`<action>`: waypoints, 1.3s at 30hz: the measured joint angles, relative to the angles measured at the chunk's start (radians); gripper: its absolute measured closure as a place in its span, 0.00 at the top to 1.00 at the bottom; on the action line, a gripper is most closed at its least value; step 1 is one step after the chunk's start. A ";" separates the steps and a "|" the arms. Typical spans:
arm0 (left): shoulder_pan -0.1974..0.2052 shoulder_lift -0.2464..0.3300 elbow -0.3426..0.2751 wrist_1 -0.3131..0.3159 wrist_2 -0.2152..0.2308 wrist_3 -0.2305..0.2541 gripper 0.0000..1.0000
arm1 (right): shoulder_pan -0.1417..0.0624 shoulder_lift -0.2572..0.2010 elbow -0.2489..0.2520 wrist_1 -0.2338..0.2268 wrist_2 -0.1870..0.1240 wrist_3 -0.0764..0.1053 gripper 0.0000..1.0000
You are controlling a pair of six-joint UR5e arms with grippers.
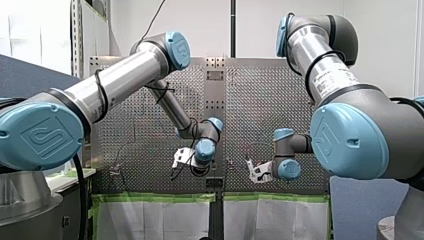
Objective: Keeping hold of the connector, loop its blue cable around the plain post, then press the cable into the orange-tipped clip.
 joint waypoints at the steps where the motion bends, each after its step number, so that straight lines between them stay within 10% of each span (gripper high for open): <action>1: -0.003 0.000 -0.004 0.008 0.000 -0.001 0.01 | 0.000 0.000 0.000 0.001 0.000 0.000 0.00; 26: -0.060 0.000 -0.042 0.145 -0.084 -0.035 0.01 | -0.038 0.000 -0.002 0.002 0.006 0.008 0.00; 39: -0.077 -0.001 -0.043 0.201 -0.083 -0.030 0.01 | -0.045 0.000 -0.007 -0.011 -0.058 0.016 0.00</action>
